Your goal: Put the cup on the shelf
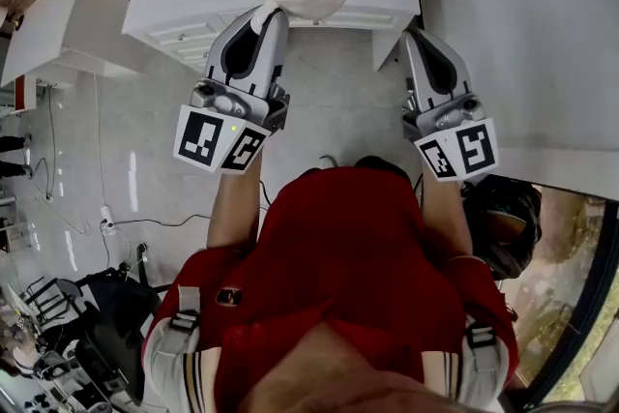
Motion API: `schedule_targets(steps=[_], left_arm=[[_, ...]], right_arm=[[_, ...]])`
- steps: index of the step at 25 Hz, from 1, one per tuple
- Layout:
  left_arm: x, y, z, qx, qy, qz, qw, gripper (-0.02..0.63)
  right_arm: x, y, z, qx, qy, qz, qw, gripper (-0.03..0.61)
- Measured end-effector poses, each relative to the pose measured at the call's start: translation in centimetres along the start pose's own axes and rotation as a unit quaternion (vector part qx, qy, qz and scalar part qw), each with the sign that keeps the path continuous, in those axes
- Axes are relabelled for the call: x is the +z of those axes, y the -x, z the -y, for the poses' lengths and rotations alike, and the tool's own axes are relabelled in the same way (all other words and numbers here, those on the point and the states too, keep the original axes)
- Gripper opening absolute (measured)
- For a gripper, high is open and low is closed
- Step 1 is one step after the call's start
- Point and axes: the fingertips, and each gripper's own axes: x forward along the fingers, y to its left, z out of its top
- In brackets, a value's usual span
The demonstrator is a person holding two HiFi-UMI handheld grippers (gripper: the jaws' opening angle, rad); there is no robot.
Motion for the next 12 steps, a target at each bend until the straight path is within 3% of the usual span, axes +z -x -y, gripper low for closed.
schedule_targets(steps=[12], left_arm=[[0.4, -1.5, -3.5, -0.017, 0.009, 0.012, 0.9997, 0.048]], right_arm=[[-0.8, -2.8, -0.4, -0.018, 0.009, -0.018, 1.000, -0.003]])
